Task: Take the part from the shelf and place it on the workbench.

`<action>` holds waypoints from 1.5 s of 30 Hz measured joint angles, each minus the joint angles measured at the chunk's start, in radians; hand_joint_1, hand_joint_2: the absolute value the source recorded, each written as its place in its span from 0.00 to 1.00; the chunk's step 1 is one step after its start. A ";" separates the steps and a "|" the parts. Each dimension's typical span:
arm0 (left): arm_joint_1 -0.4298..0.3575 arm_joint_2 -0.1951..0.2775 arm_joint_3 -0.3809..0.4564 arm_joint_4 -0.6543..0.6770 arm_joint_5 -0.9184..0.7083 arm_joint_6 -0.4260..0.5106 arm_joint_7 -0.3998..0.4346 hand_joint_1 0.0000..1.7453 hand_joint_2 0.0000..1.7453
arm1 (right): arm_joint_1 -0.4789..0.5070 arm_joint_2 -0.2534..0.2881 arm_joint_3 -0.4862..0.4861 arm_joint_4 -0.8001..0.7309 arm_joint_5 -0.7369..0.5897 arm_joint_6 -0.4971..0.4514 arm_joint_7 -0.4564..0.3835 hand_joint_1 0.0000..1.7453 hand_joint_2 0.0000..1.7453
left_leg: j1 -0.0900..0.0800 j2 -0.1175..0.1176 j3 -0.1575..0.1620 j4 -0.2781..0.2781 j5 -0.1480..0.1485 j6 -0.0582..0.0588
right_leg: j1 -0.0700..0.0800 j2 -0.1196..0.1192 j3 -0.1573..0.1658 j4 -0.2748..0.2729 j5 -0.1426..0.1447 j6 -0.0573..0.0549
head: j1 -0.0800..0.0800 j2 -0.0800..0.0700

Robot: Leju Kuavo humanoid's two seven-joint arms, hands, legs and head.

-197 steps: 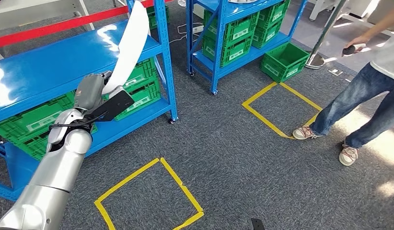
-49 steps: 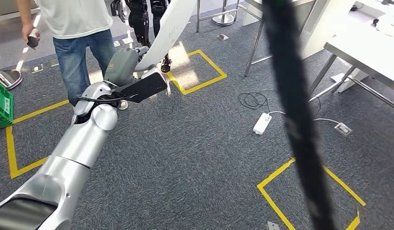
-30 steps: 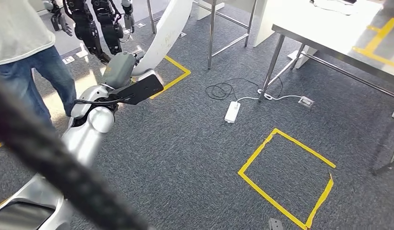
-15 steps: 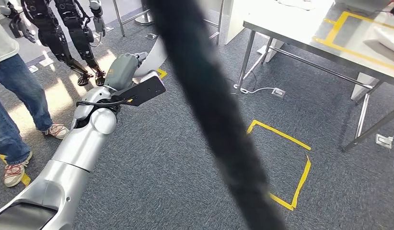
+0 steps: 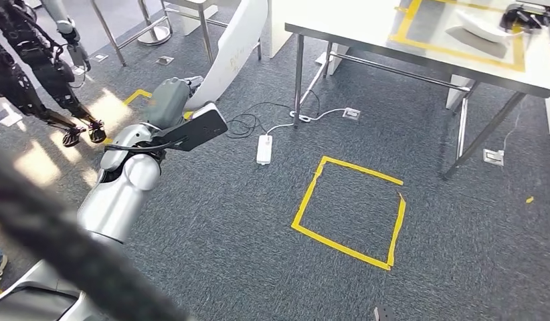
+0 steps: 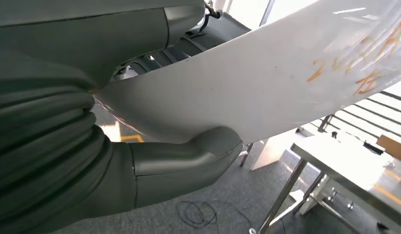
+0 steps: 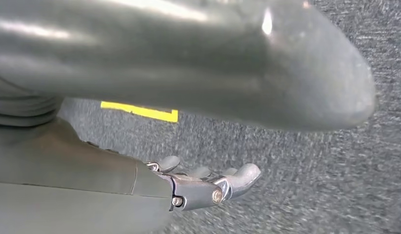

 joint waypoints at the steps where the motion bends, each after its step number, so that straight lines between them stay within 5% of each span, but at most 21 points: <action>1: 0.002 0.002 0.000 0.000 0.000 0.000 0.000 1.00 1.00 | 0.001 0.000 0.000 0.000 0.000 0.000 0.000 0.00 0.00 | 0.002 -0.003 0.013 -0.034 0.029 0.000 | -0.001 0.014 0.000 0.002 0.000 0.002 | 0.000 0.000; 4: 0.001 0.003 0.000 -0.001 0.000 0.000 -0.001 1.00 1.00 | 0.003 0.000 0.000 0.000 0.001 -0.001 0.001 0.00 0.00 | 0.010 -0.049 0.101 -0.223 0.113 -0.001 | -0.005 0.050 -0.004 0.013 -0.004 0.016 | 0.000 0.000; 6: 0.001 0.003 0.000 -0.001 0.000 0.000 -0.001 1.00 1.00 | 0.003 -0.001 0.000 0.000 0.001 -0.001 0.001 0.00 0.00 | 0.009 -0.066 0.123 -0.265 0.116 0.006 | -0.007 0.070 -0.012 0.015 -0.003 0.030 | 0.000 0.000; 8: 0.001 0.000 0.000 -0.002 0.000 0.000 0.000 1.00 1.00 | 0.007 -0.001 0.000 0.000 0.001 -0.001 0.001 0.00 0.00 | 0.006 -0.048 0.124 -0.269 0.121 0.021 | -0.011 0.079 -0.016 0.013 0.000 0.044 | 0.000 0.000; 10: 0.000 -0.006 0.000 -0.004 0.000 0.000 -0.001 1.00 1.00 | 0.010 -0.001 0.000 0.000 0.001 -0.001 0.002 0.00 0.00 | 0.008 -0.029 0.126 -0.274 0.126 0.035 | -0.009 0.038 -0.033 0.045 -0.020 0.053 | 0.002 0.000; 12: 0.000 -0.008 0.000 -0.005 0.000 0.000 -0.001 1.00 1.00 | 0.007 -0.001 0.000 0.000 0.001 -0.001 0.002 0.00 0.00 | 0.007 -0.008 0.126 -0.277 0.126 0.044 | -0.006 -0.016 -0.085 0.157 -0.079 0.059 | 0.005 0.000; 15: 0.004 -0.007 0.000 -0.005 0.000 0.000 0.000 1.00 1.00 | 0.005 -0.001 0.000 0.000 0.001 -0.001 0.002 0.00 0.00 | 0.003 0.029 0.126 -0.276 0.122 0.048 | -0.007 -0.032 -0.161 0.312 -0.130 0.062 | 0.006 0.000; 17: 0.004 -0.007 0.000 -0.005 0.000 0.000 0.000 1.00 1.00 | 0.007 -0.002 0.000 0.000 0.001 -0.001 0.002 0.00 0.00 | 0.003 0.050 0.130 -0.276 0.119 0.047 | -0.005 -0.043 -0.118 0.228 -0.077 0.058 | 0.006 0.000; 19: 0.003 -0.007 0.000 -0.006 0.000 0.000 -0.001 1.00 1.00 | 0.006 -0.002 0.000 0.000 0.001 -0.001 0.002 0.00 0.00 | -0.001 0.070 0.135 -0.276 0.113 0.041 | 0.002 -0.089 -0.040 0.076 -0.022 0.047 | 0.005 0.000; 21: 0.002 -0.007 0.000 -0.006 0.000 0.000 -0.001 1.00 1.00 | 0.004 -0.002 0.000 0.000 0.001 -0.001 0.003 0.00 0.00 | -0.006 0.086 0.139 -0.276 0.108 0.031 | 0.011 -0.113 -0.009 0.011 -0.008 0.035 | 0.005 0.000; 23: 0.001 -0.008 0.000 -0.008 0.000 -0.001 -0.001 1.00 1.00 | 0.004 -0.002 0.000 0.000 0.001 -0.001 0.005 0.00 0.00 | -0.008 0.104 0.145 -0.280 0.104 0.021 | 0.011 -0.091 -0.009 0.009 -0.006 0.026 | 0.005 0.000; 25: 0.000 -0.008 0.001 -0.012 0.000 -0.002 -0.001 1.00 1.00 | 0.005 -0.002 0.000 0.000 0.002 -0.001 0.006 0.00 0.00 | -0.006 0.083 0.140 -0.259 0.086 0.010 | 0.004 -0.071 -0.004 0.002 -0.002 0.015 | 0.003 0.000; 28: 0.001 0.000 0.002 -0.014 0.000 -0.004 -0.001 1.00 1.00 | 0.002 -0.002 0.000 0.000 0.005 -0.001 0.006 0.00 0.00 | 0.001 0.010 0.062 -0.095 0.005 -0.001 | -0.003 -0.036 0.000 -0.003 0.001 0.004 | -0.001 0.000; 30: 0.009 0.008 0.003 -0.013 0.000 -0.005 0.000 1.00 1.00 | 0.001 -0.002 0.001 0.000 0.007 0.000 0.006 0.00 0.00 | 0.003 0.000 0.009 -0.002 -0.013 -0.004 | -0.004 -0.005 0.000 -0.001 0.001 0.003 | -0.002 0.000; 32: 0.011 0.013 0.004 -0.013 0.000 -0.006 0.000 1.00 1.00 | 0.003 -0.002 0.001 0.000 0.007 0.000 0.006 0.00 0.00 | 0.005 -0.006 0.023 -0.057 0.044 -0.004 | -0.006 0.024 0.001 0.003 -0.001 0.006 | -0.002 0.000; 34: 0.009 0.016 0.005 -0.013 0.000 -0.008 -0.001 1.00 1.00 | 0.004 -0.002 0.001 0.000 0.007 0.000 0.007 0.00 0.00 | 0.012 -0.043 0.080 -0.191 0.110 -0.006 | -0.008 0.047 -0.003 0.012 -0.006 0.016 | -0.002 0.000; 36: 0.007 0.018 0.005 -0.012 0.000 -0.013 -0.001 1.00 1.00 | 0.002 -0.002 0.001 0.000 0.007 0.000 0.008 0.00 0.00 | 0.015 -0.076 0.112 -0.259 0.127 -0.002 | -0.010 0.069 -0.012 0.019 -0.007 0.030 | -0.003 0.000; 38: 0.006 0.018 0.005 -0.011 -0.001 -0.015 -0.001 1.00 1.00 | 0.004 -0.002 0.002 0.000 0.008 0.000 0.009 0.00 0.00 | 0.012 -0.067 0.114 -0.263 0.126 0.010 | -0.014 0.090 -0.019 0.016 -0.002 0.045 | -0.004 0.000; 41: 0.002 0.012 0.005 -0.011 -0.001 -0.015 -0.001 1.00 1.00 | 0.007 -0.003 0.002 0.000 0.010 0.001 0.009 0.00 0.00 | 0.014 -0.035 0.118 -0.273 0.132 0.031 | -0.010 0.036 -0.043 0.061 -0.028 0.059 | 0.000 0.000; 43: 0.000 0.011 0.005 -0.008 -0.002 -0.015 -0.001 1.00 1.00 | 0.003 -0.002 0.003 0.000 0.010 0.001 0.008 0.00 0.00 | 0.012 -0.011 0.118 -0.275 0.131 0.039 | -0.007 -0.019 -0.101 0.183 -0.089 0.064 | 0.004 0.000; 45: 0.000 0.011 0.005 -0.004 -0.005 -0.016 -0.001 1.00 1.00 | 0.002 -0.002 0.004 0.000 0.010 0.001 0.008 0.00 0.00 | 0.009 0.015 0.118 -0.274 0.129 0.042 | -0.008 -0.031 -0.153 0.290 -0.126 0.066 | 0.004 0.000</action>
